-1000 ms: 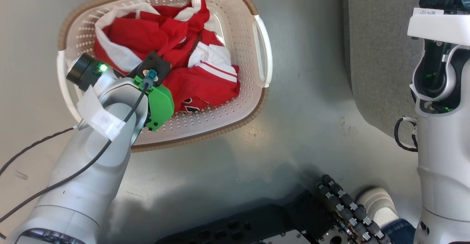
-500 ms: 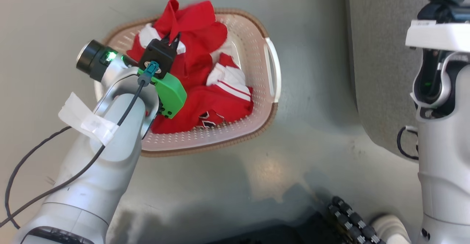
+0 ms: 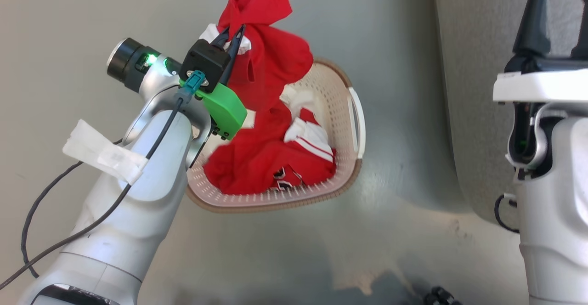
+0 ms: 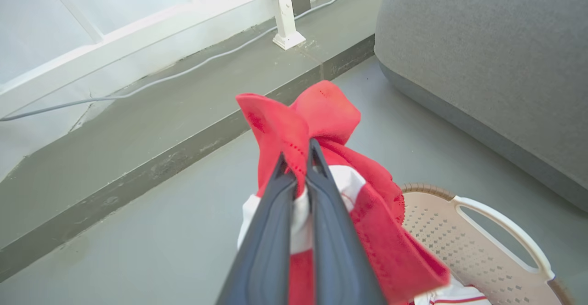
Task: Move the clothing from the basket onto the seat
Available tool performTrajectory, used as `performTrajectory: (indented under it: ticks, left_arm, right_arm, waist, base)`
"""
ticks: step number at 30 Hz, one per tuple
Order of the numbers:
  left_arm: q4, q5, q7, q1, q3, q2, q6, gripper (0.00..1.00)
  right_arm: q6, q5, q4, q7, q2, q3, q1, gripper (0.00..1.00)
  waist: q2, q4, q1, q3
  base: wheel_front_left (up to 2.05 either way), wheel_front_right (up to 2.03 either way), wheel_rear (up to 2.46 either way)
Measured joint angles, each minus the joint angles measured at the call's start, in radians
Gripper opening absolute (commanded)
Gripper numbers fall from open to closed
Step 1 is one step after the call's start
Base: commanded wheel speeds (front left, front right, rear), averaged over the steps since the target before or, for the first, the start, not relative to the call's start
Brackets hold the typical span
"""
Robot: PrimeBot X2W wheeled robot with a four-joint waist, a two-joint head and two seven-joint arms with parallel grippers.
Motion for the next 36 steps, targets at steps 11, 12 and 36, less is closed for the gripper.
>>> performTrajectory:
  ticks: [11,12,36]
  left_arm:
    - [-0.041,-0.073,-0.001,0.005,0.001,-0.005,-0.002,0.0]
    - [-0.041,-0.079,-0.001,0.008,0.001,-0.005,-0.002,0.0]
    - [-0.042,-0.197,0.043,0.101,-0.085,-0.006,-0.011,0.0]
  right_arm:
    - [0.033,-0.008,0.066,0.0,0.0,0.005,0.076,1.0]
    - [0.037,-0.009,0.072,0.0,0.0,0.007,0.083,1.0]
    - [0.098,-0.016,0.223,0.0,0.002,0.109,0.275,1.0]
  waist:
    - [0.0,0.04,0.0,-0.158]
    - [0.0,0.042,0.0,-0.172]
    - [0.0,0.056,-0.0001,-0.52]
  base:
    - [0.0,0.0,0.0]
    - [0.0,0.0,0.0]
    - [0.0,0.0,0.0]
